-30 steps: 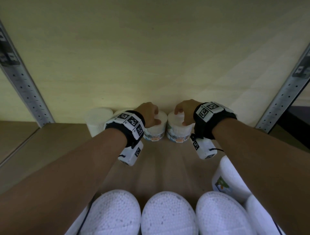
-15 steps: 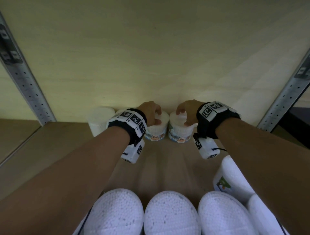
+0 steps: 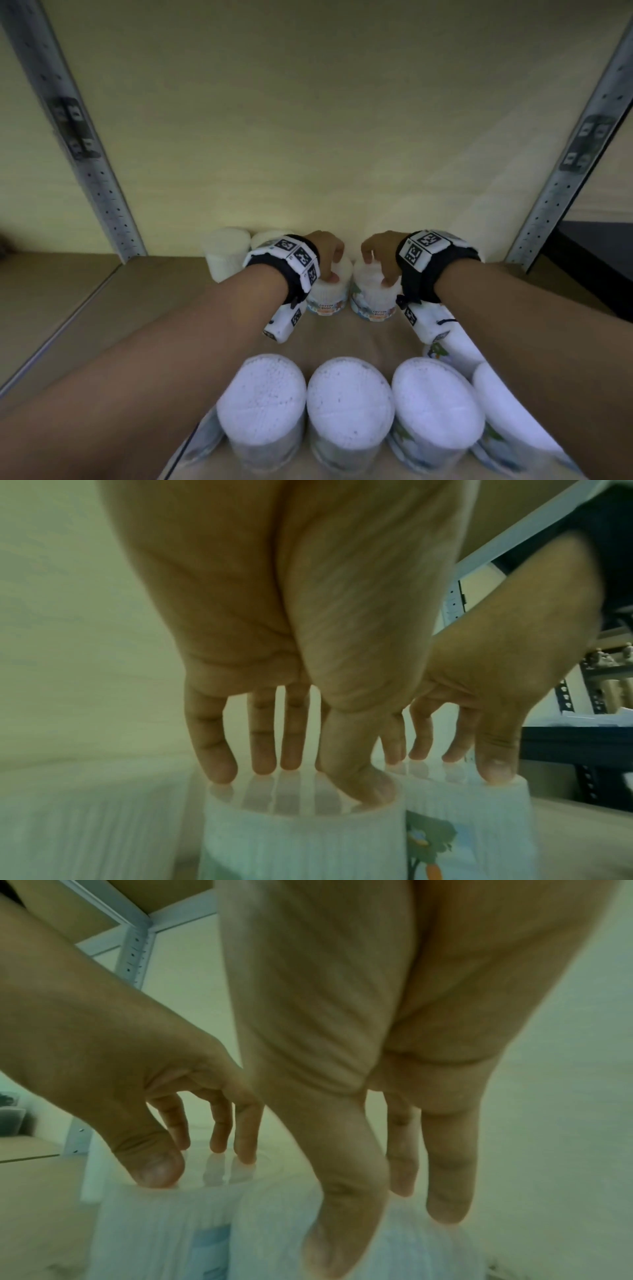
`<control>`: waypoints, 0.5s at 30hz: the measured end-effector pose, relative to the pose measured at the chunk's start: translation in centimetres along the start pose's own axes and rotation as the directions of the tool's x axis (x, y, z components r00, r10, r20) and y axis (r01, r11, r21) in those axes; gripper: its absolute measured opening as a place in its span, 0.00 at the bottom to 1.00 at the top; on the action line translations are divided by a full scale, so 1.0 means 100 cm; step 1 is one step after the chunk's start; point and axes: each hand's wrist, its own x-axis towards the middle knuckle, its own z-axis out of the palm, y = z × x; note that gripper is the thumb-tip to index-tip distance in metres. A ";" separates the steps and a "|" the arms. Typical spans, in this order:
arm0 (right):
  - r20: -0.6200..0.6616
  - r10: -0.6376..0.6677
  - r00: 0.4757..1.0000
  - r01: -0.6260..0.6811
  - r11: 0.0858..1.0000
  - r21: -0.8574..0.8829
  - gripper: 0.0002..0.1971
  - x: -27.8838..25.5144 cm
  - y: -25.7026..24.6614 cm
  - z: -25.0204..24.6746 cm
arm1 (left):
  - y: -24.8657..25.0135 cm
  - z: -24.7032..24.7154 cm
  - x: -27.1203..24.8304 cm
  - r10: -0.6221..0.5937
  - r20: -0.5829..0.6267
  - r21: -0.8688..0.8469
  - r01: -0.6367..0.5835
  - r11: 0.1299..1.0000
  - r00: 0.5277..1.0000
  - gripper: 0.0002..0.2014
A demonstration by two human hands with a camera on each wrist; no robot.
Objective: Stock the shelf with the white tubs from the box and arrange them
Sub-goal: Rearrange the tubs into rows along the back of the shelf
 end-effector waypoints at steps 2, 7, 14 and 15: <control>0.007 0.005 1.000 -0.005 1.000 -0.005 0.13 -0.013 -0.005 0.006 | 0.002 0.005 -0.005 -0.050 0.047 0.016 0.050 0.999 0.998 0.15; -0.007 -0.055 0.998 0.055 0.998 0.007 0.24 -0.048 -0.007 0.009 | 0.028 -0.001 -0.037 0.052 0.044 0.119 -0.057 0.991 0.998 0.16; 0.023 -0.032 0.999 0.032 0.999 -0.009 0.24 -0.081 -0.016 0.010 | 0.036 0.010 -0.058 0.100 0.046 0.135 -0.105 0.985 0.994 0.19; 0.029 -0.035 0.999 0.036 0.999 -0.012 0.25 -0.084 -0.015 0.011 | 0.037 0.012 -0.058 0.093 0.039 0.146 -0.097 0.985 0.995 0.20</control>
